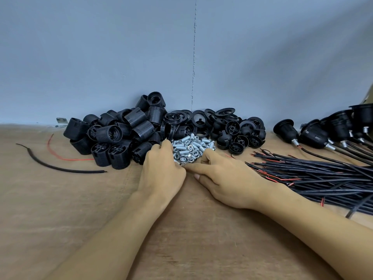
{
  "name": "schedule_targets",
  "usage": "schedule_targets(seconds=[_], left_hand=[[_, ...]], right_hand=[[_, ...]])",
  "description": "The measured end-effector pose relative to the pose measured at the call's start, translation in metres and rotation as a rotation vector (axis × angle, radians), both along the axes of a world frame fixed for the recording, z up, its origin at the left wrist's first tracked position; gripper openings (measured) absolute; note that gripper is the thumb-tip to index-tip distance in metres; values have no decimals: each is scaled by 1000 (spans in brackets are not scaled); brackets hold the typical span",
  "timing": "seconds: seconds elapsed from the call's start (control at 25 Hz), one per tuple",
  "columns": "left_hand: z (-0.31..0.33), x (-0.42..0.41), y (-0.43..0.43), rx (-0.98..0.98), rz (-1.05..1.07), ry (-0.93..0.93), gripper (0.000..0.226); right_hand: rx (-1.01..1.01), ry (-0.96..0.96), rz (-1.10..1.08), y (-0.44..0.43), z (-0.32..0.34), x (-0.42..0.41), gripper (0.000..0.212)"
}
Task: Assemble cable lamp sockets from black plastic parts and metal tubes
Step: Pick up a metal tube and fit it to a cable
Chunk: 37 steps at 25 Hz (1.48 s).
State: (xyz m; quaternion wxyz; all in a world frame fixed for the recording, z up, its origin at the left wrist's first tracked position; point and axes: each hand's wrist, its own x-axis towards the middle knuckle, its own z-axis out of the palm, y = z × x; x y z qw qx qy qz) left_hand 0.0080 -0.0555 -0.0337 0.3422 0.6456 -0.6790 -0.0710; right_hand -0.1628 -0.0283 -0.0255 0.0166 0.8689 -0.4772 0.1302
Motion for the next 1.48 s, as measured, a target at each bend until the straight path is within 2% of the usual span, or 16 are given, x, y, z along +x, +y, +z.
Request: schedule_targets(seconds=[0.52, 0.8, 0.92, 1.2, 1.48], left_hand=[[-7, 8, -9, -36, -21, 225, 20], [-3, 4, -3, -65, -22, 191, 23], [-3, 0, 1, -54, 33, 115, 14], [-4, 5, -5, -1, 32, 13, 20], [0, 3, 1, 13, 54, 35, 13]], right_hand=[[-34, -132, -9, 2, -4, -6, 33], [-28, -136, 5, 2, -4, -6, 36], [-28, -146, 12, 2, -4, -6, 36], [-22, -169, 9, 2, -4, -7, 34], [-14, -191, -5, 2, -3, -8, 29]])
